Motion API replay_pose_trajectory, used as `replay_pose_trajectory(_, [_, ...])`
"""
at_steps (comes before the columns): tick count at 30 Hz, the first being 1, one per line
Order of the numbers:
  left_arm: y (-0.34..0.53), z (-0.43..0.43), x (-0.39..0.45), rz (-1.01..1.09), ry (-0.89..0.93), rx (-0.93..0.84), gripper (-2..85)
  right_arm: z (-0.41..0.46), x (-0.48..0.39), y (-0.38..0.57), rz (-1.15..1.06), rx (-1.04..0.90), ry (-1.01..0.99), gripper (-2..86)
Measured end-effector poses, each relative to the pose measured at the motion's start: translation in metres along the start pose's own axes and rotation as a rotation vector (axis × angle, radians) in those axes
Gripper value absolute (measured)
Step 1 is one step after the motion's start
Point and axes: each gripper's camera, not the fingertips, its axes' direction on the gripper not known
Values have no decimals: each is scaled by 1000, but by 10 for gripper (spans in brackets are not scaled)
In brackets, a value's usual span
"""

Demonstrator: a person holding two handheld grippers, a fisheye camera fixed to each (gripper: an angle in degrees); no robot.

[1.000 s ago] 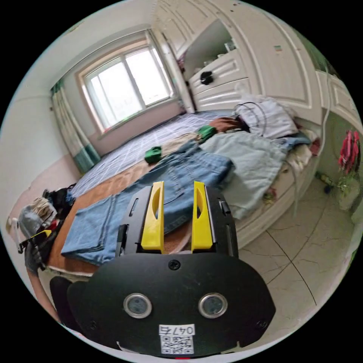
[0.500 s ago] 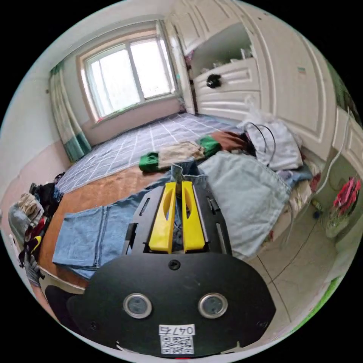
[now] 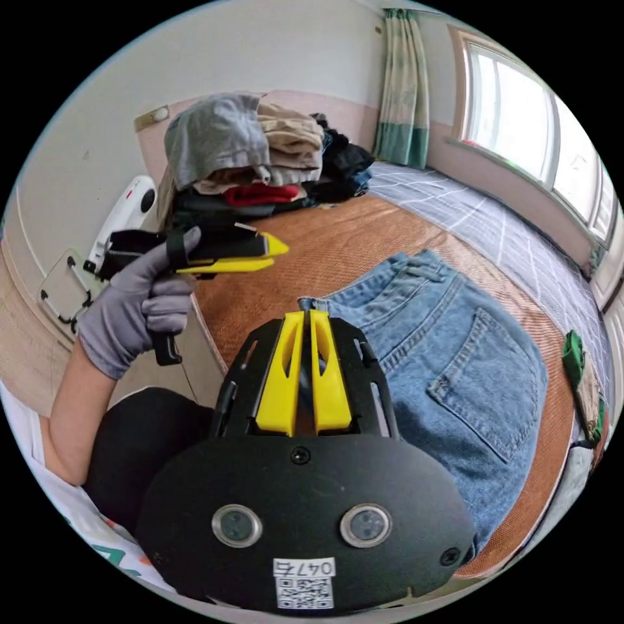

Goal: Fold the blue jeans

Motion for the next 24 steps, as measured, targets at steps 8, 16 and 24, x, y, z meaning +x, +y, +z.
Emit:
replay_pose_trajectory(8, [35, 53, -29, -8, 47, -42, 135, -29, 5, -19, -84, 53, 145, 122])
replay_pose_trajectory(16, [50, 90, -26, -18, 77, -46, 136, 13, 7, -55, -135, -36, 191, 32])
replay_pose_trajectory(24, [26, 107, -10, -45, 156, -34, 166, -29, 19, -35, -153, 117, 66, 18])
